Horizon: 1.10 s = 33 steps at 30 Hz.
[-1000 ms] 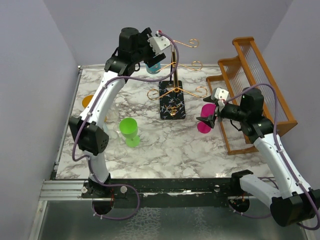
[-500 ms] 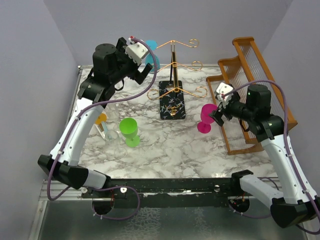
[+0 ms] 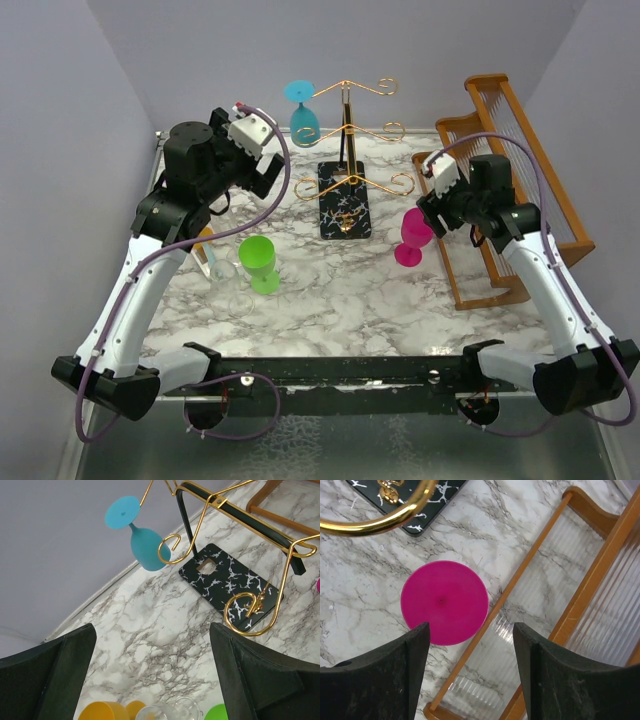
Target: Place the wine glass upside down on the wine glass rack
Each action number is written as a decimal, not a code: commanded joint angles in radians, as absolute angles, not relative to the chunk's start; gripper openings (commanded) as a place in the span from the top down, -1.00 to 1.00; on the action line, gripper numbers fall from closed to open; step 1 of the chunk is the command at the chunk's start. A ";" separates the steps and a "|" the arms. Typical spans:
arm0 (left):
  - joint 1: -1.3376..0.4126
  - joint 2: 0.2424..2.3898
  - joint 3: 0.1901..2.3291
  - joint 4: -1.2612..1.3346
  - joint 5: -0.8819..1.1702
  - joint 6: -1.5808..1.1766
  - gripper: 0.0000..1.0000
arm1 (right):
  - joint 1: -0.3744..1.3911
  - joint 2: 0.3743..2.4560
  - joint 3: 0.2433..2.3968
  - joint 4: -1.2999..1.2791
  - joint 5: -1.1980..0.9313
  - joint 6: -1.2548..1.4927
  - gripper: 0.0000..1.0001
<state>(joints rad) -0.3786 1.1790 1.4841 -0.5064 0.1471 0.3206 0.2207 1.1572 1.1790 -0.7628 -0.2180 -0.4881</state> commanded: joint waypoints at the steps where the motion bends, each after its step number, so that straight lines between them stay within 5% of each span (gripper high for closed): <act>1: -0.371 1.163 1.474 -0.524 0.125 0.316 -0.98 | 0.218 1.211 1.189 -0.707 -0.123 -0.397 -0.30; 33: -0.359 1.393 1.649 -0.654 0.167 0.317 -0.98 | 0.166 1.309 1.094 -0.648 -0.205 -0.319 0.50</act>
